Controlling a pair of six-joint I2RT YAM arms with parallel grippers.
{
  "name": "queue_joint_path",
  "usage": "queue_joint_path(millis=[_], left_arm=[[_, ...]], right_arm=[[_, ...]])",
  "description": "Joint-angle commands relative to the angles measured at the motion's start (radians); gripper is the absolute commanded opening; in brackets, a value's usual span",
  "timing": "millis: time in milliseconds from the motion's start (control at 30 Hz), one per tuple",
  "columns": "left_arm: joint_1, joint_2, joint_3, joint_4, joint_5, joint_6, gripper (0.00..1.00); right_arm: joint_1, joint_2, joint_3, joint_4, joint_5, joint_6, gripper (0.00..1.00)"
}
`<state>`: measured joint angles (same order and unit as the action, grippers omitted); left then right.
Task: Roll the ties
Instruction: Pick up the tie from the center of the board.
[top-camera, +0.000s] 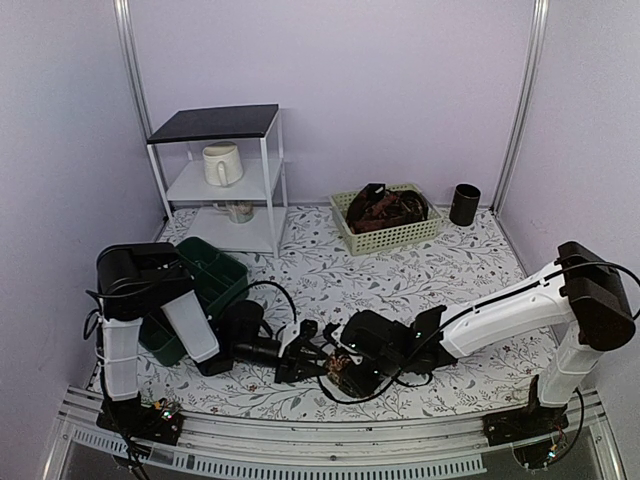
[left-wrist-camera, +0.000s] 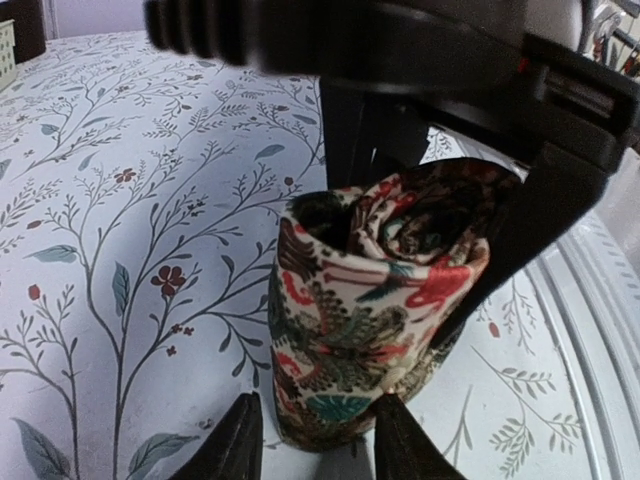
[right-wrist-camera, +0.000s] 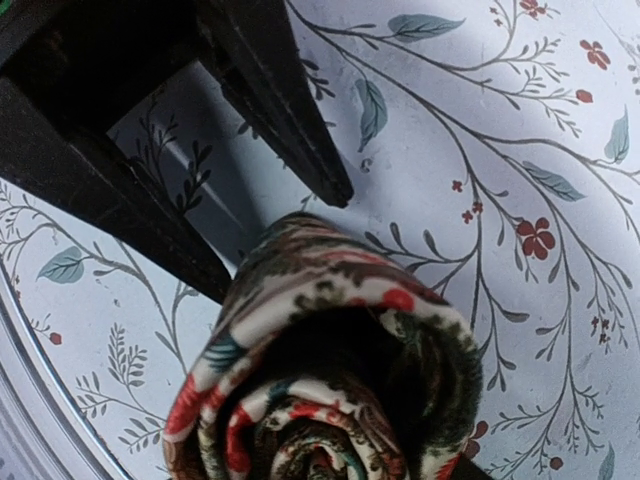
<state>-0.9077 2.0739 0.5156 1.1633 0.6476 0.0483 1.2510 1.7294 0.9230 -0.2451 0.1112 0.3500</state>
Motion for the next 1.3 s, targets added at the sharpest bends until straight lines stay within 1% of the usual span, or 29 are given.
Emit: queue_joint_path(millis=[0,133,233,300,400,500,567,633,667,833,867,900,967,1133,1200,1267], left_arm=[[-0.002,-0.043,-0.026,-0.008,-0.043,-0.042,0.41],[0.009,-0.116,-0.045,-0.065,-0.127,-0.097,0.42],[0.019,-0.198,-0.065,-0.122,-0.206,-0.151,0.43],[0.023,-0.258,-0.067,-0.202,-0.296,-0.201,0.43],[0.041,-0.352,-0.002,-0.462,-0.449,-0.288,0.45],[0.044,-0.457,0.077,-0.73,-0.666,-0.362,0.46],[0.047,-0.544,0.096,-0.863,-0.816,-0.416,0.48],[0.069,-0.636,0.104,-1.002,-0.971,-0.509,0.52],[0.09,-0.68,0.108,-1.07,-1.015,-0.564,0.53],[0.211,-0.86,0.126,-1.356,-1.163,-0.829,0.55],[0.276,-0.921,0.121,-1.448,-1.208,-0.919,0.55],[0.295,-0.936,0.121,-1.479,-1.223,-0.947,0.55],[0.326,-0.95,0.125,-1.538,-1.25,-0.994,0.53],[0.376,-0.945,0.153,-1.762,-1.33,-1.154,0.45],[0.396,-0.937,0.159,-1.823,-1.334,-1.22,0.43],[0.414,-0.93,0.151,-1.84,-1.331,-1.232,0.43]], right_arm=[[0.014,0.026,0.02,-0.073,0.059,0.037,0.37],[0.015,-0.037,0.02,-0.121,0.093,0.051,0.26],[0.015,-0.072,0.009,-0.143,0.106,0.058,0.22],[0.014,-0.08,0.006,-0.16,0.114,0.061,0.2],[0.014,-0.087,-0.002,-0.163,0.121,0.062,0.18],[0.014,-0.09,0.006,-0.161,0.131,0.064,0.18],[0.012,-0.088,0.019,-0.159,0.126,0.065,0.18],[0.01,-0.089,0.037,-0.157,0.117,0.063,0.18],[0.009,-0.091,0.046,-0.156,0.114,0.061,0.18],[0.001,-0.103,0.081,-0.156,0.106,0.064,0.18],[-0.001,-0.106,0.095,-0.16,0.112,0.062,0.19],[0.0,-0.106,0.1,-0.16,0.112,0.062,0.19],[-0.001,-0.106,0.108,-0.159,0.113,0.062,0.19],[-0.001,-0.108,0.114,-0.149,0.107,0.063,0.19],[-0.001,-0.109,0.111,-0.146,0.105,0.063,0.19],[-0.002,-0.11,0.111,-0.144,0.106,0.063,0.19]])
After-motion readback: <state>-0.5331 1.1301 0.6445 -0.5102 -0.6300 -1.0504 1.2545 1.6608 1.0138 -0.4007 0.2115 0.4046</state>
